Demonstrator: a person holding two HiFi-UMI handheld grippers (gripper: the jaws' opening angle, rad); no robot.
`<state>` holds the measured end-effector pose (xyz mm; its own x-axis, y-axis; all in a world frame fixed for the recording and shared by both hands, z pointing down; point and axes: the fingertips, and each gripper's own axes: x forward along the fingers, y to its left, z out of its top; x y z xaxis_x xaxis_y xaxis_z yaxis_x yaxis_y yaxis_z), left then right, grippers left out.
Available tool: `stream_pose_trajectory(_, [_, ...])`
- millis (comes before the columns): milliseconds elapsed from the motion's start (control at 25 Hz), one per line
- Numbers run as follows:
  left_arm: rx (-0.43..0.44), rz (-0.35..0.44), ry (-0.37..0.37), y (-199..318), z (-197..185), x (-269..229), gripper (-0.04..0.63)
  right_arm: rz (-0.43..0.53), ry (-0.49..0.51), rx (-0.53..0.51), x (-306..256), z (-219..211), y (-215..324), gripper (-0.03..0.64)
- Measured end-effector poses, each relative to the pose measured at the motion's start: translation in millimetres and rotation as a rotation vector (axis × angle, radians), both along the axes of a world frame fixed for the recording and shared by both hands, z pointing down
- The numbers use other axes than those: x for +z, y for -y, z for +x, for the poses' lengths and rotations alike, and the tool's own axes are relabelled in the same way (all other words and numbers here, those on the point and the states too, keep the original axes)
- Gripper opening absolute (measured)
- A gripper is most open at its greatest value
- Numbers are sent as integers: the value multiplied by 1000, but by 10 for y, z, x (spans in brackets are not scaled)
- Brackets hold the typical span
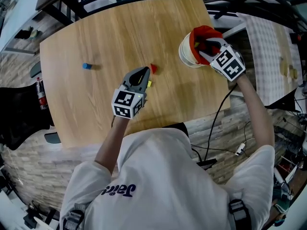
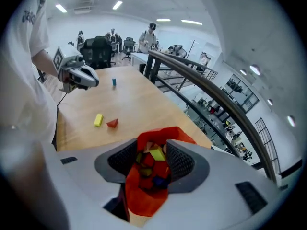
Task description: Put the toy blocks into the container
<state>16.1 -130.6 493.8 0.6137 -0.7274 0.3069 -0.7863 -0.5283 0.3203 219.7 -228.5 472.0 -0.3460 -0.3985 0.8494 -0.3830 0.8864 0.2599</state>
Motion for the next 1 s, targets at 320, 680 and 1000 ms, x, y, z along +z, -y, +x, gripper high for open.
stream_pose_trajectory(320, [-30, -21, 15, -82, -202, 111, 6, -22, 263, 49, -119, -590, -711, 187])
stream_pose_trajectory(680, [-39, -37, 43, -161, -252, 208, 6, -158, 365, 126, 672, -1081, -1104, 187])
stream_pose_trajectory(1000, [-53, -53, 49, -189, -316, 275, 6, -261, 424, 351, 1462, -1388, -1068, 187])
